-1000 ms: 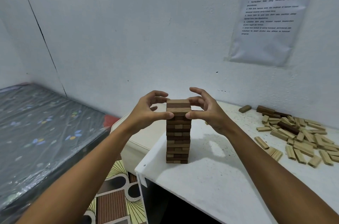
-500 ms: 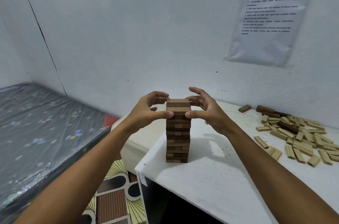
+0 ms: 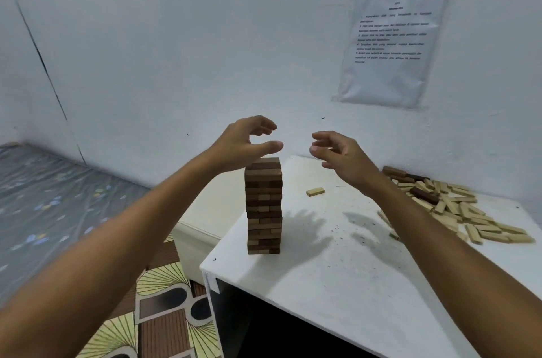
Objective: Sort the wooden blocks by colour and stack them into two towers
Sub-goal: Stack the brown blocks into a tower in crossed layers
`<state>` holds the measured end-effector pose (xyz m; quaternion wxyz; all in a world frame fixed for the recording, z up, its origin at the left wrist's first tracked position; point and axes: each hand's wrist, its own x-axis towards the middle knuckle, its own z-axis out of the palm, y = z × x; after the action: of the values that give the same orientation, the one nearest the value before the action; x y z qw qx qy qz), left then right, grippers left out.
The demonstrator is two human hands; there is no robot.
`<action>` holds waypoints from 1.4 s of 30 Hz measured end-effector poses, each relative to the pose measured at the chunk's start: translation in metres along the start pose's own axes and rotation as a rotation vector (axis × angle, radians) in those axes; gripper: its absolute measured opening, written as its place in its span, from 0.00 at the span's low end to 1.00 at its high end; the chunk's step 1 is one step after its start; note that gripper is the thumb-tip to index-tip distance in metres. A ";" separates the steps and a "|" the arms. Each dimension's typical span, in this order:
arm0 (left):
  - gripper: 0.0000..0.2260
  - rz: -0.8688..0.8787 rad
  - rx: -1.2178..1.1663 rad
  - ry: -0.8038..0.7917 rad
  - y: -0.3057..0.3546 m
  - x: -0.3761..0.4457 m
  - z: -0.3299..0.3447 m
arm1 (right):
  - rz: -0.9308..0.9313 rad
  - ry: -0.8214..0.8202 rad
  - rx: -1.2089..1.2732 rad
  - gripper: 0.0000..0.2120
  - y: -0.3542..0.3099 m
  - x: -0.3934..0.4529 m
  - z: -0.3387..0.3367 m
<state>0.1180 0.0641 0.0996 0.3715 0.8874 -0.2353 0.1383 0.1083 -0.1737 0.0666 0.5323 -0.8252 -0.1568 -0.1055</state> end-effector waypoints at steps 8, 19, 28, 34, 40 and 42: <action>0.21 0.171 0.048 -0.128 0.062 0.028 0.043 | 0.089 0.059 -0.127 0.19 -0.007 -0.043 -0.068; 0.20 0.227 -0.091 -0.352 0.100 0.022 0.163 | 0.257 0.165 -0.217 0.15 0.035 -0.117 -0.136; 0.25 0.223 0.181 -0.607 0.065 -0.004 0.270 | 0.515 0.081 -0.505 0.26 0.135 -0.153 -0.131; 0.23 0.308 0.269 -0.533 0.048 -0.005 0.311 | 0.597 -0.026 -0.768 0.26 0.176 -0.143 -0.132; 0.21 0.257 0.048 -0.302 0.025 0.054 0.328 | 0.513 0.067 -0.909 0.22 0.202 -0.103 -0.154; 0.17 0.196 0.032 -0.252 0.014 0.083 0.333 | 0.459 0.112 -0.903 0.21 0.214 -0.083 -0.165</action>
<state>0.2045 -0.2122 -0.0858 0.3096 0.8764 -0.3631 0.0649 0.1089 -0.4182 -0.0748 0.1397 -0.9792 0.1187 -0.0874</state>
